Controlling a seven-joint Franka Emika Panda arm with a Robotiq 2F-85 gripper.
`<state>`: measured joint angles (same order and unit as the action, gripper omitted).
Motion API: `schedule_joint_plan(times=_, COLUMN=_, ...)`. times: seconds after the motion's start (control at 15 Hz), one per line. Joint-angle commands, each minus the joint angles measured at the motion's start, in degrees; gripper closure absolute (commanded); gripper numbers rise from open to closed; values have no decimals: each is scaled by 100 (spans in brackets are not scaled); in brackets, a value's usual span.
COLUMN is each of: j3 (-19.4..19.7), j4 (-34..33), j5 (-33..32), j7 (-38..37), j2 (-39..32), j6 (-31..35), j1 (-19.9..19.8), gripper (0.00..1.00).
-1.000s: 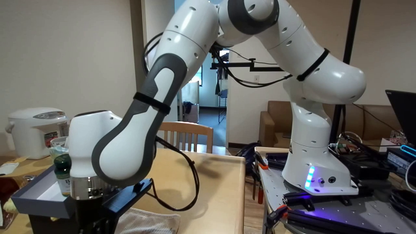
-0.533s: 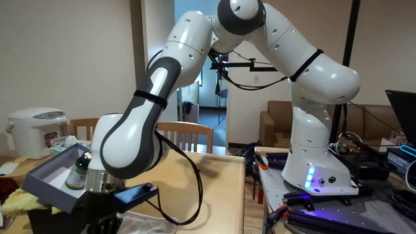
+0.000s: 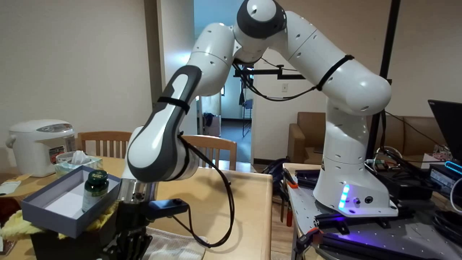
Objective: Use the cloth to wipe the table
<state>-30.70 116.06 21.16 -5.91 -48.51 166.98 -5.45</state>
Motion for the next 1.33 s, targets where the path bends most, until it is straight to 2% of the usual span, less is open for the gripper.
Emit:
schedule_joint_plan(times=0.0, j3=-170, j4=310, j5=207, j7=353, j2=-94, j6=51, j1=-383, gripper=98)
schedule_joint_plan(times=0.2, j3=-227, j4=490, j5=257, j7=293, j2=-10, j6=24, j1=-583, gripper=98)
schedule_joint_plan(times=0.47, j3=270, j4=929, j5=310, j7=-189, j2=692, j6=-277, j1=-367, gripper=98)
schedule_joint_plan(times=0.6, j3=638, j4=1180, j5=278, j7=-383, j2=1139, j6=-552, j1=-201, gripper=98)
schedule_joint_plan(times=0.8, j3=1578, j4=1355, j5=-85, j7=-616, j2=1732, j6=-1447, j1=268, gripper=98)
schedule_joint_plan(times=1.0, j3=2507, j4=1287, j5=-796, j7=-637, j2=2021, j6=-2423, j1=692, gripper=98)
schedule_joint_plan(times=1.13, j3=2869, j4=1148, j5=-1320, j7=-517, j2=2070, j6=-2896, j1=847, gripper=98)
schedule_joint_plan(times=1.27, j3=3010, j4=982, j5=-1716, j7=-338, j2=1983, j6=-3147, j1=925, gripper=98)
